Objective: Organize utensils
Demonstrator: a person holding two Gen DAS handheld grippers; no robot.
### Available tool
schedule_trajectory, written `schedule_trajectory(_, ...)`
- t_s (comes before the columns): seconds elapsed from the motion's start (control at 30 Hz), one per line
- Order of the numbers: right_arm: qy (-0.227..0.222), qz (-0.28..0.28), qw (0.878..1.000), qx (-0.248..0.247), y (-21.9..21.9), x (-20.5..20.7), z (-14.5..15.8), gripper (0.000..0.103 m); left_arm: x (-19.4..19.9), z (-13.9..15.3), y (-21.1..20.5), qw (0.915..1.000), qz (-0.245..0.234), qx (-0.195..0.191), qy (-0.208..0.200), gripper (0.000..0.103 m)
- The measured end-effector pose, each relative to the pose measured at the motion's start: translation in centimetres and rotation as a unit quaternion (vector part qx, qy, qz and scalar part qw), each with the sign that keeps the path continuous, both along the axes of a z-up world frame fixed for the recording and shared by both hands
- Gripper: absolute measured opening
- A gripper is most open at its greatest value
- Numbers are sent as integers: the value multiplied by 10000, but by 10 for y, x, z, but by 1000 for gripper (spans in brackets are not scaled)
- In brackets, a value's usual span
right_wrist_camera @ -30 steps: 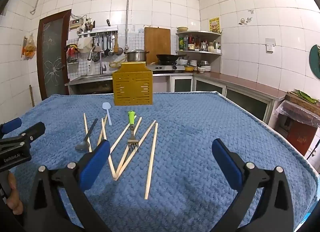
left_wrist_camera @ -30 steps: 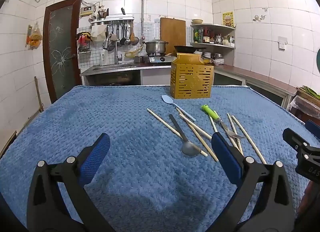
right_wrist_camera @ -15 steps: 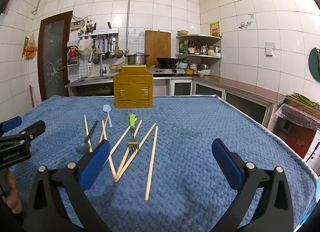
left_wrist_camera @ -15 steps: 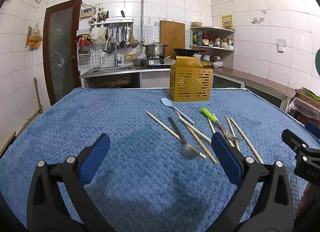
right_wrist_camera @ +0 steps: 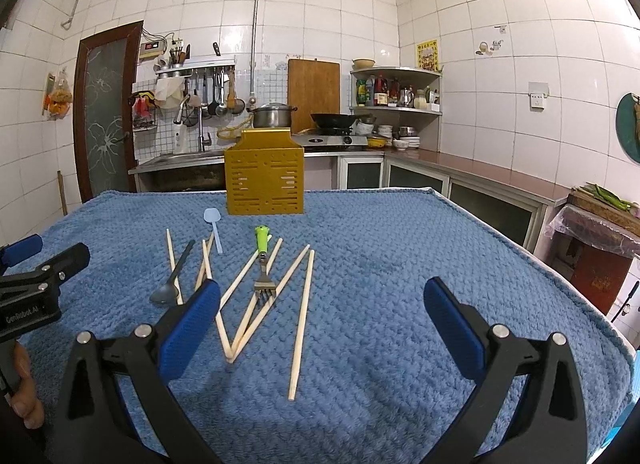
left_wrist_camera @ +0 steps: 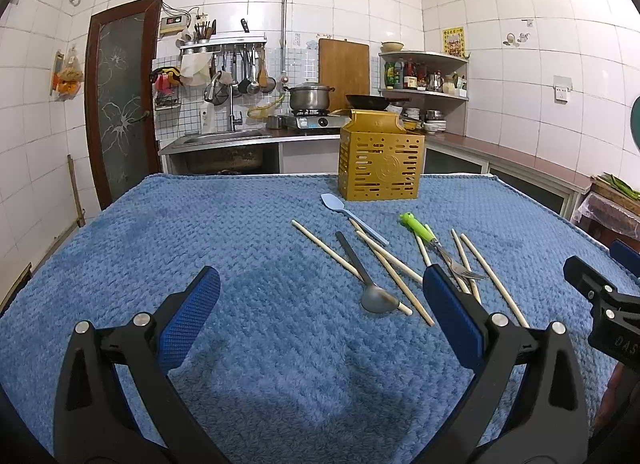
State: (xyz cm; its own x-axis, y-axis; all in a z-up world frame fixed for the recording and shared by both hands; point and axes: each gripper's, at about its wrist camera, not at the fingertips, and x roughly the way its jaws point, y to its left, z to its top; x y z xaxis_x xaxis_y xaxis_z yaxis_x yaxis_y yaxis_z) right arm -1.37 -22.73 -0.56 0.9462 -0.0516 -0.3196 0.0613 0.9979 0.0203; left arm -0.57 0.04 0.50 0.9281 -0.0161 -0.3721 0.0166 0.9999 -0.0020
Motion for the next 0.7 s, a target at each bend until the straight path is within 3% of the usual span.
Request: schedule_trajectory(0.7,78,-54,9999,36,0,5,-5,99,1,-3,-2,10000,-50,9,40,98)
